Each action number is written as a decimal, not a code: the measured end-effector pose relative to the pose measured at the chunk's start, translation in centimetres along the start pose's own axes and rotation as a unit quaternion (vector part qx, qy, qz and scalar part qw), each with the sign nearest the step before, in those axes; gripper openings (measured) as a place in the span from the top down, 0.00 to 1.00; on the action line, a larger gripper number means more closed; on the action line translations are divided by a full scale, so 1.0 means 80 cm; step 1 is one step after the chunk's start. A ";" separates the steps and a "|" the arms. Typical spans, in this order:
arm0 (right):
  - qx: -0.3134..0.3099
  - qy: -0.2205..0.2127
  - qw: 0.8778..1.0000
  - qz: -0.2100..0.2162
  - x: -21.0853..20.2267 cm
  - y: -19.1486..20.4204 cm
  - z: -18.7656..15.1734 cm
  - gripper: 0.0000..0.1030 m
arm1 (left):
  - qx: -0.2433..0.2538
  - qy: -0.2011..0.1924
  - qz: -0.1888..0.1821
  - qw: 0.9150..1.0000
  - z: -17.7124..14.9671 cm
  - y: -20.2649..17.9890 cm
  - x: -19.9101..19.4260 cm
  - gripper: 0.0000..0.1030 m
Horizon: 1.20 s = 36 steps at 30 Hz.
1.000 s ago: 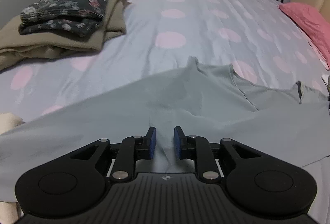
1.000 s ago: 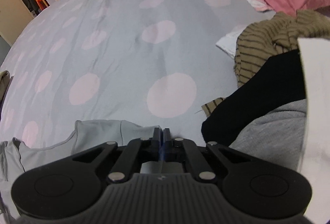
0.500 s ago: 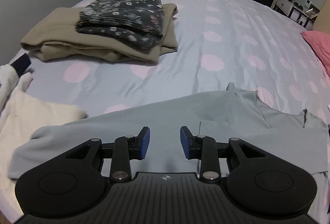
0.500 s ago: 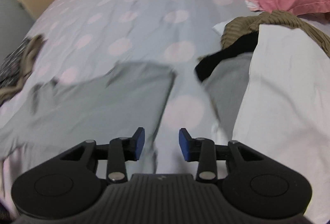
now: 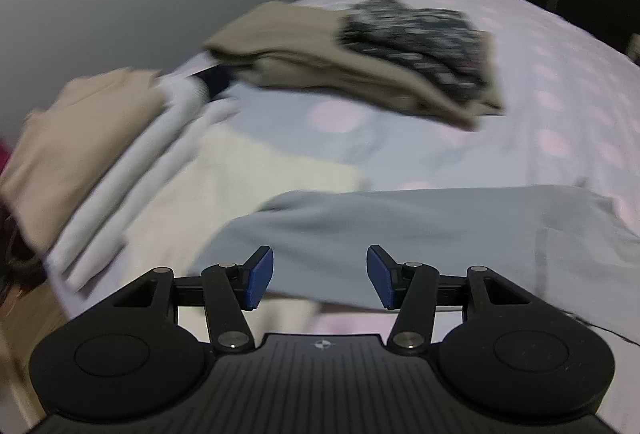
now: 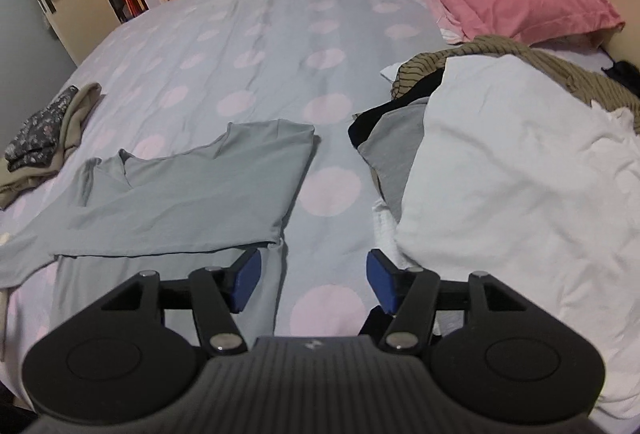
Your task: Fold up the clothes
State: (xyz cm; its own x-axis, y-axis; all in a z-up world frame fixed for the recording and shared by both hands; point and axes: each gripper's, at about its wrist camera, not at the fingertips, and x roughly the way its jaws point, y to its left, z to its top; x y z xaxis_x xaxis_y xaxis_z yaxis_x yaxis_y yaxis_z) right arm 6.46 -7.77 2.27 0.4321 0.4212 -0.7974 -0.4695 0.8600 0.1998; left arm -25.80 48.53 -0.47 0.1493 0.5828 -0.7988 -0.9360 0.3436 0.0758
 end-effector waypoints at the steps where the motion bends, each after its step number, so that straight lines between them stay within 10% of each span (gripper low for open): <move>1: -0.001 0.001 1.000 0.001 0.001 0.001 0.000 0.40 | -0.009 0.003 0.003 1.000 -0.003 0.008 0.003 0.49; 28: -0.078 0.061 0.995 0.006 0.048 0.057 -0.027 0.40 | -0.207 0.014 -0.030 0.978 -0.014 0.127 0.064 0.38; 32: -0.082 0.064 0.995 0.004 0.050 0.058 -0.029 0.40 | -0.209 0.027 -0.049 0.976 -0.019 0.124 0.079 0.76; 36: -0.081 0.068 0.994 0.002 0.052 0.055 -0.031 0.40 | -0.176 -0.024 -0.069 0.982 -0.012 0.105 0.055 0.89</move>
State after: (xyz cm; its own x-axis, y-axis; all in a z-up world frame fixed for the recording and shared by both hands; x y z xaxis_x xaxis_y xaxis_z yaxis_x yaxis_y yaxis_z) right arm 4.29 -2.94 -1.54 0.3275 0.3722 -0.8684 -0.5937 0.7961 0.1174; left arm -33.32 53.27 -3.91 0.2883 0.5851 -0.7580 -0.9570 0.1501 -0.2481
